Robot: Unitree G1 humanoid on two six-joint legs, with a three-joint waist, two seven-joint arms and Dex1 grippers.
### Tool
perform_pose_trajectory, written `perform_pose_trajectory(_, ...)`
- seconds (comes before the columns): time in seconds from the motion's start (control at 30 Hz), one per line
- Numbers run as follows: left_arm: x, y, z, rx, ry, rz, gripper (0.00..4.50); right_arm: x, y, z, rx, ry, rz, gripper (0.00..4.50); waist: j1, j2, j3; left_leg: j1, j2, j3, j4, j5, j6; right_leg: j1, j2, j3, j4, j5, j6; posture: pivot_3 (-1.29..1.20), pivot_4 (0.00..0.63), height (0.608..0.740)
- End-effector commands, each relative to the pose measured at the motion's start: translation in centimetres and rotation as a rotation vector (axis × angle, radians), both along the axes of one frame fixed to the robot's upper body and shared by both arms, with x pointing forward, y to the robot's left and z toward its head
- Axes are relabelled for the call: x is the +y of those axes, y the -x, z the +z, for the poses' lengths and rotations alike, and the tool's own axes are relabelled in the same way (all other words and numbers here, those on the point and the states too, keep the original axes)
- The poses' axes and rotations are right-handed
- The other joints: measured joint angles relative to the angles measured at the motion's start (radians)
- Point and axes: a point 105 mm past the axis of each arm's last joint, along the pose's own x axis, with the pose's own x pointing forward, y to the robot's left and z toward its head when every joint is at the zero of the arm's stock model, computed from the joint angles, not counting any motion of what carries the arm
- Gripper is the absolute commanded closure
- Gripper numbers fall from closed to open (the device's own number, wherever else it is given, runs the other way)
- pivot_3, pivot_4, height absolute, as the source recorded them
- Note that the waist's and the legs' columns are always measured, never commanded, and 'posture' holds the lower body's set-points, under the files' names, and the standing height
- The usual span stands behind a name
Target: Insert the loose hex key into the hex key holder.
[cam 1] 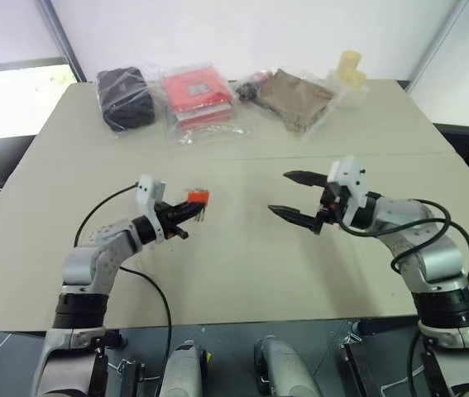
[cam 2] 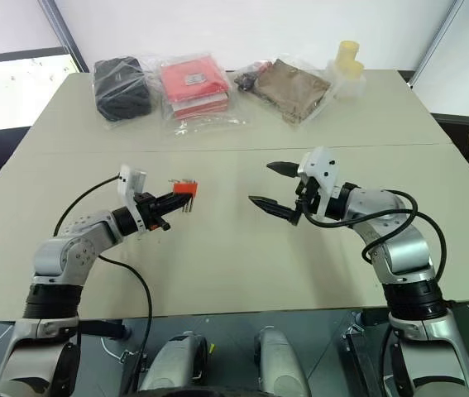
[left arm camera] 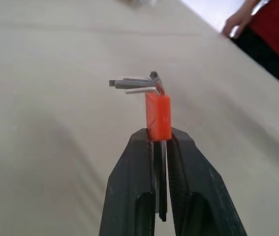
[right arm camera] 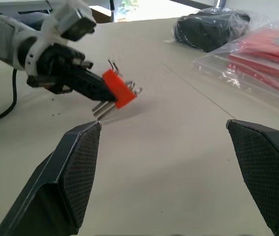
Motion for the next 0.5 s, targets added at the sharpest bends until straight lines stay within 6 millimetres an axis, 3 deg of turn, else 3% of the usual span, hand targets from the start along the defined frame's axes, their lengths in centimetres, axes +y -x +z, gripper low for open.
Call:
perform_pose_trajectory(0.03, -0.1, -0.2, 0.9, -0.028, -0.025, -0.007, 2.94, 0.3, -0.1, 1.1, -0.053, -0.015, 0.006, 0.22, 0.001, 0.0, 0.0, 0.0, 0.0, 0.0, 0.0, 0.0, 0.0, 0.0, 0.0, 0.0, 0.0, 0.0, 0.0, 0.0, 0.15, 0.74)
perform_pose_trajectory(0.17, 1.4, -1.0, 0.7, -0.061, -0.113, 0.073, 0.91, 0.3, -0.1, 1.0, -0.052, -0.018, 0.001, 0.22, 0.002, 0.0, 0.0, 0.0, 0.0, 0.0, 0.0, 0.0, 0.0, 0.0, 0.0, 0.0, 0.0, 0.0, 0.0, 0.0, 0.15, 0.74)
perform_pose_trajectory(0.3, 5.1, -2.1, 0.1, -0.069, -0.228, 0.222, 0.91, -0.1, 0.0, 0.9, -0.047, -0.02, -0.019, 0.22, -0.001, 0.0, 0.0, 0.001, 0.0, 0.0, 0.0, 0.0, 0.0, 0.0, 0.0, 0.0, 0.0, 0.0, 0.0, 0.0, 0.15, 0.74)
perform_pose_trajectory(0.4, 7.3, -2.3, 1.1, -0.172, -0.321, 0.291, 0.91, -0.7, -0.1, 0.8, -0.036, -0.045, -0.054, 0.22, 0.001, 0.0, 0.0, 0.0, 0.0, 0.0, 0.0, 0.0, 0.0, 0.0, 0.0, 0.0, 0.0, 0.0, 0.0, 0.0, 0.15, 0.74)
perform_pose_trajectory(0.5, 8.0, -2.4, 2.3, -0.25, -0.322, 0.331, 0.91, -1.5, -0.4, 0.6, -0.033, -0.076, -0.109, 0.22, 0.002, 0.0, 0.0, 0.0, 0.0, 0.001, -0.001, 0.0, 0.0, 0.0, -0.002, 0.0, 0.0, 0.0, 0.0, 0.0, 0.15, 0.74)
